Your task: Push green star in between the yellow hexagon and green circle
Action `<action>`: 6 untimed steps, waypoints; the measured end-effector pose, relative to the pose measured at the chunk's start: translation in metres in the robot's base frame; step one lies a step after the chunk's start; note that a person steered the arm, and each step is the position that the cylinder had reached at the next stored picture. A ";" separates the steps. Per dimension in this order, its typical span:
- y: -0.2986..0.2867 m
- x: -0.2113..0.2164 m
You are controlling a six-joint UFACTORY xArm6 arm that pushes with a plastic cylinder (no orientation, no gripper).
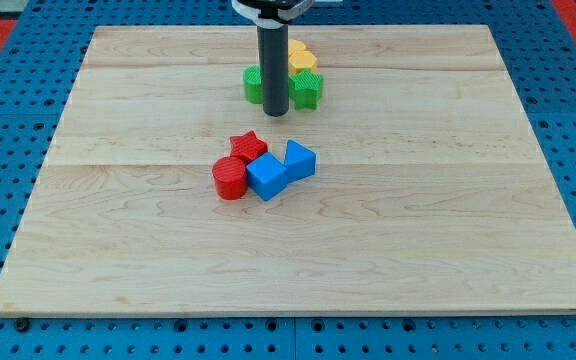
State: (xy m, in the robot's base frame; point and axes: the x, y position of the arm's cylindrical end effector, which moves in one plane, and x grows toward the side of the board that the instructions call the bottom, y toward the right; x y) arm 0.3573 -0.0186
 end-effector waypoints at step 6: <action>0.030 -0.052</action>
